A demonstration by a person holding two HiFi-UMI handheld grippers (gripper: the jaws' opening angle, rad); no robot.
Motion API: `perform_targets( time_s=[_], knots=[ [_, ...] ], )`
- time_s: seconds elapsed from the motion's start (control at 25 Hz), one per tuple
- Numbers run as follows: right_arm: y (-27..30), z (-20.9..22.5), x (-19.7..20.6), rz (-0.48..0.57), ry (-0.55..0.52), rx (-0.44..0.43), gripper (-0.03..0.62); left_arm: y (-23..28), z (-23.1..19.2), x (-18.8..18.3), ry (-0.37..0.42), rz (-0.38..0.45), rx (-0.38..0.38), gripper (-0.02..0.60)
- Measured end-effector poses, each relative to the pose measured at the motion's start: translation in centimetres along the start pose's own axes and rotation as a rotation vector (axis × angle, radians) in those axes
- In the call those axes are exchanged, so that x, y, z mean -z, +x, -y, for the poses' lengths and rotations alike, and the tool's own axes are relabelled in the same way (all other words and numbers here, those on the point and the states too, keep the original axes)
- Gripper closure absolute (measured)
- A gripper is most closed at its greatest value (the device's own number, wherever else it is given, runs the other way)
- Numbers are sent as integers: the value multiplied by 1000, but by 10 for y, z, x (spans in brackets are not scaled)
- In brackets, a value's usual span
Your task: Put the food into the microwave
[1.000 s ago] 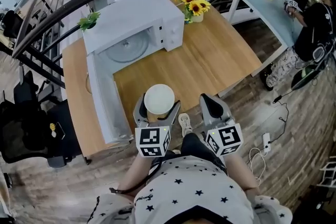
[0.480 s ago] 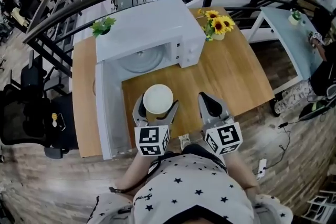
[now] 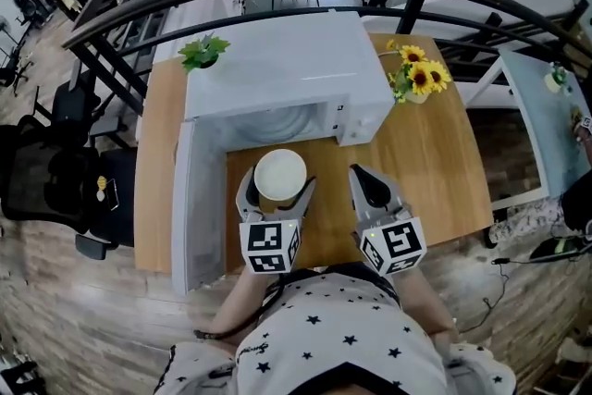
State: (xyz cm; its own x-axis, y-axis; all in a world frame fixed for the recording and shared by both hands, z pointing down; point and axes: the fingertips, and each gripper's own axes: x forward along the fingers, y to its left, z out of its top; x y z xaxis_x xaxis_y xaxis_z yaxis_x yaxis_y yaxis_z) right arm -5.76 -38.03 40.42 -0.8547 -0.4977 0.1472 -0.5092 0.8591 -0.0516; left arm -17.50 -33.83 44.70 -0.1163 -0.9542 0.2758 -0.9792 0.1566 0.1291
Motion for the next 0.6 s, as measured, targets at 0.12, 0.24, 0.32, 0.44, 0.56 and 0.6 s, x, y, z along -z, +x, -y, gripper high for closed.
perform_targets(
  time_s=[0.12,0.24,0.32,0.44,0.56,0.6],
  knots=[
    [16,4,2,-10,-6,-44,588,13,-8,1,-10,-1,-36,101],
    [29,8,7,-25,-6,-78,588,24,-15,3,-16,-2,-68,100],
    [36,10,11,-35,-3,-101,588,31,-18,5,-17,-6,-88,100],
    [45,14,16,-49,-6,-135,588,41,-22,8,-14,-8,-115,101],
    [56,17,22,-66,-7,-162,588,53,-29,13,-15,-14,-143,101],
    [60,18,24,-71,-7,-171,588,57,-32,15,-16,-17,-152,100]
  ],
)
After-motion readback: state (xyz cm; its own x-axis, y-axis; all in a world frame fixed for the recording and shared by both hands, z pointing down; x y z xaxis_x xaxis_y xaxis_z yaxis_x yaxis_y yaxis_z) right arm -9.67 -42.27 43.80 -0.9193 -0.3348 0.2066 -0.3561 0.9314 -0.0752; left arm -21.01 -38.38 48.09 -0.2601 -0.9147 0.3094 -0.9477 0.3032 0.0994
